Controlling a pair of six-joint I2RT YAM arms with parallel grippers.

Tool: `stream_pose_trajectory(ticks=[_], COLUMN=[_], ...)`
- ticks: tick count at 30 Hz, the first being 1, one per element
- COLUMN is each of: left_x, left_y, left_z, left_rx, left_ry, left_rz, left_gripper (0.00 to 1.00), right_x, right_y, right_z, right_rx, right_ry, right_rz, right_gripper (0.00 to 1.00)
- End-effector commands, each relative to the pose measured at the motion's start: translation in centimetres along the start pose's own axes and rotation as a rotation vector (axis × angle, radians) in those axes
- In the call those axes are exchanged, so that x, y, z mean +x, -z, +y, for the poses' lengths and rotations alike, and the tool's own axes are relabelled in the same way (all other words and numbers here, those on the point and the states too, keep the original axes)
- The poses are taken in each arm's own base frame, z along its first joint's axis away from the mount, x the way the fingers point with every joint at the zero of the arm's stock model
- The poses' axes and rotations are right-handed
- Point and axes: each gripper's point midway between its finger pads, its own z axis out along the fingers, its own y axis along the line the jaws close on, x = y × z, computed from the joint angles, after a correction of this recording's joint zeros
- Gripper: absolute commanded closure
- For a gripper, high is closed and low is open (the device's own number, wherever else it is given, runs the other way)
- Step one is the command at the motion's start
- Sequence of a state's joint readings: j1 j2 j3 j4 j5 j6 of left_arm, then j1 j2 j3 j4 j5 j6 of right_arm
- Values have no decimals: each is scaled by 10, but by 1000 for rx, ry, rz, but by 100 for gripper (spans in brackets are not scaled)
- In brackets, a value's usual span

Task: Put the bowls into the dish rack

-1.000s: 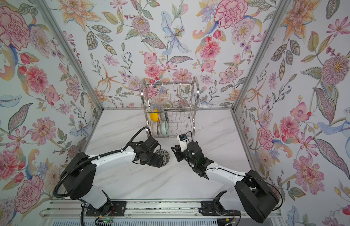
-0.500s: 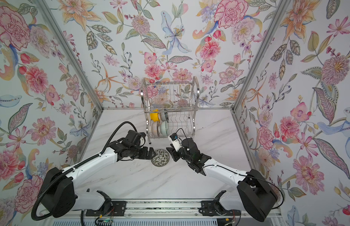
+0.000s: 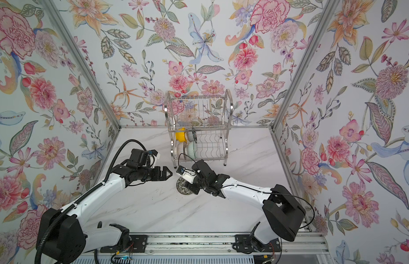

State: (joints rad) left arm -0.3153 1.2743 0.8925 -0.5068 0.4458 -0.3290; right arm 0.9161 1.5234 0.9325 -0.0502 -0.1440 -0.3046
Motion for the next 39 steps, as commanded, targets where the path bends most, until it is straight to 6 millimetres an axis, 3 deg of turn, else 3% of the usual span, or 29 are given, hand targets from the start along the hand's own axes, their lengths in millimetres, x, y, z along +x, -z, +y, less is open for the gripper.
stream_pose_trajectory(ticks=[1,7,12,24,31,39], left_x=[-13,-26,-24,-24,-19,-19], left_y=[16,33,36,63,65,60], left_z=[5,46,84,149,164,164], left_rx=[15,-18,-95,-324,-400,-389], left_ry=[7,167,297,485,512,505], left_rz=[-33,-137,-192,-275,-263,-242], left_gripper=[1,1,1,1,1,1], right_x=[5,3,4,8,13,21], right_y=[-3,0,4,11,12,10], right_z=[2,8,15,38,43,52], right_rx=[3,-6,-26,-97,-108,-161], right_ry=[57,73,96,166,225,299], right_rz=[77,98,120,161,169,224], right_gripper=[47,41,42,43,44,44])
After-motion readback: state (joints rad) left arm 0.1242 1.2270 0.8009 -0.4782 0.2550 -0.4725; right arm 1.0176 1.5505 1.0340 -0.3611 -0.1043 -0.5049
